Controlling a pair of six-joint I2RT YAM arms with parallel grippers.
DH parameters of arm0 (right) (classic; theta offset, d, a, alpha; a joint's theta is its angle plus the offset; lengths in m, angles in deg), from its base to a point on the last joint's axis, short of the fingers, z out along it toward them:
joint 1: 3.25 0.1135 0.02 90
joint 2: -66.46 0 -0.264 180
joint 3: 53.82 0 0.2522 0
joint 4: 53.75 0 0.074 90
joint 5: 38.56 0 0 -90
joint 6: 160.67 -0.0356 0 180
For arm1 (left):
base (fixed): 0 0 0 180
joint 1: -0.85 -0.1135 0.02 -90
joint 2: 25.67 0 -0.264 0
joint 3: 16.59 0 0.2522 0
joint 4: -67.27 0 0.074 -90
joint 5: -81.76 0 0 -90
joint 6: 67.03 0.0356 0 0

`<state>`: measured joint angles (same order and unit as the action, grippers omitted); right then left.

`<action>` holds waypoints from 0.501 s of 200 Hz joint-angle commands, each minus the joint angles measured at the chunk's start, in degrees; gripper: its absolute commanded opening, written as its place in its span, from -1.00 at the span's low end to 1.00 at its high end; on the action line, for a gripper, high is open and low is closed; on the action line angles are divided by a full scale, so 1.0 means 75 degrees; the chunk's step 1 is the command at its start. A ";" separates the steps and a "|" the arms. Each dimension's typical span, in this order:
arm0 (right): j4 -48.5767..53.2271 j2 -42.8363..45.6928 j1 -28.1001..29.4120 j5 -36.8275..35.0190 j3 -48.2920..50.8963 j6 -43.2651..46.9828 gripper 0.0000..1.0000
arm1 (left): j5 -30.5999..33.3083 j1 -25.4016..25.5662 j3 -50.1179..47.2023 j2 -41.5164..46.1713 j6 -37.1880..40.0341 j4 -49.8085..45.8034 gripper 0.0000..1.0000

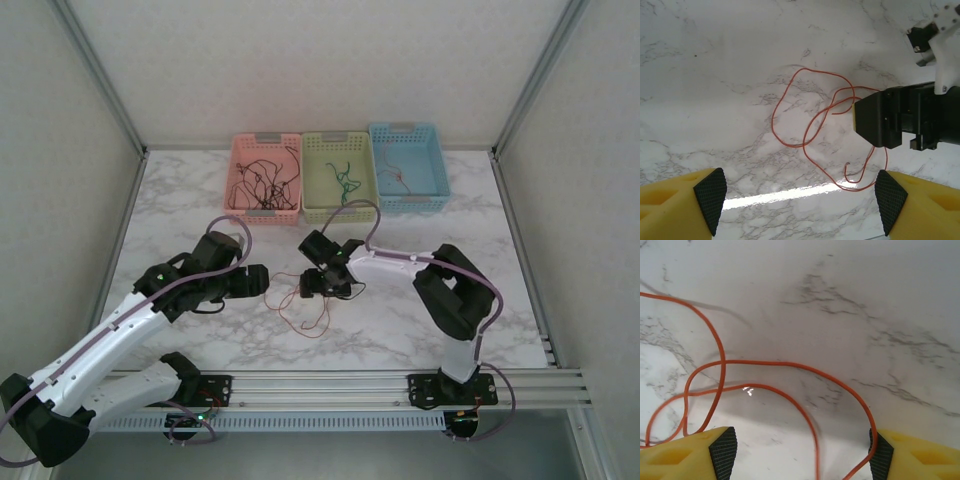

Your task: Untangle the cables

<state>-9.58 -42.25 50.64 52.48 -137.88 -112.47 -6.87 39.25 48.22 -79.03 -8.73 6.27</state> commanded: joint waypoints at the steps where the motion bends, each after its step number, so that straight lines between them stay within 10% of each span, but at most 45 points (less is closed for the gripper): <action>1: -0.0844 -0.0723 0.0632 0.0943 -0.0586 -0.0079 0.40 | -0.0078 -0.0092 0.0202 0.0019 0.0055 -0.0241 0.62; 100: 0.0777 -0.1537 0.1098 -0.0118 -0.1754 0.1038 -0.10 | -0.0030 -0.0101 0.0194 0.0042 0.0067 -0.0264 0.63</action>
<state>-2.85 -50.40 55.95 48.85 -149.57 -108.30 -6.85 39.25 48.22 -79.03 -8.73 5.90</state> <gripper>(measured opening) 0.485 0.813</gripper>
